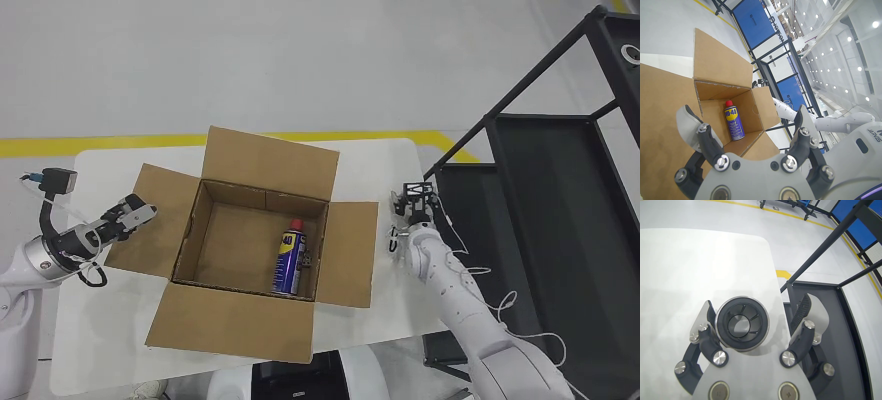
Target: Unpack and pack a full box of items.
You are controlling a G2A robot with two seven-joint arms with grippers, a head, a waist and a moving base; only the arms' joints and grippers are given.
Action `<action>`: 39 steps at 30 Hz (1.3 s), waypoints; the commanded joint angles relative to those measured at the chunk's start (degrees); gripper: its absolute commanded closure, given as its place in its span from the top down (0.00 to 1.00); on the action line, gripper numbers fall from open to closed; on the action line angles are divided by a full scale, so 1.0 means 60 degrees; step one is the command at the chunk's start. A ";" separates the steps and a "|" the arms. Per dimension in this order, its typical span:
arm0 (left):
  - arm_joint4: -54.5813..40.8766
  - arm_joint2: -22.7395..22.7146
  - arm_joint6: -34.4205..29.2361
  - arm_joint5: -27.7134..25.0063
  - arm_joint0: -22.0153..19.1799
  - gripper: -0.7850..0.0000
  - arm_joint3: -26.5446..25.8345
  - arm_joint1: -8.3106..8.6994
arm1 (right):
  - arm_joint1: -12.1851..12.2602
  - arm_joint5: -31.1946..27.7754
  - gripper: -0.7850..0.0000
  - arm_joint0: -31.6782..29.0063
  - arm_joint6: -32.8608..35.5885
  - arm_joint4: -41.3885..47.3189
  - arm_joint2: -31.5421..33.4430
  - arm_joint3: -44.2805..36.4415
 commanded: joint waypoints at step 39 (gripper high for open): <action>0.0000 0.0000 0.0000 0.0000 0.0000 1.00 0.0000 0.0000 | 0.0522 -0.1529 0.00 -0.2563 -0.0155 -0.0378 0.2013 -0.5558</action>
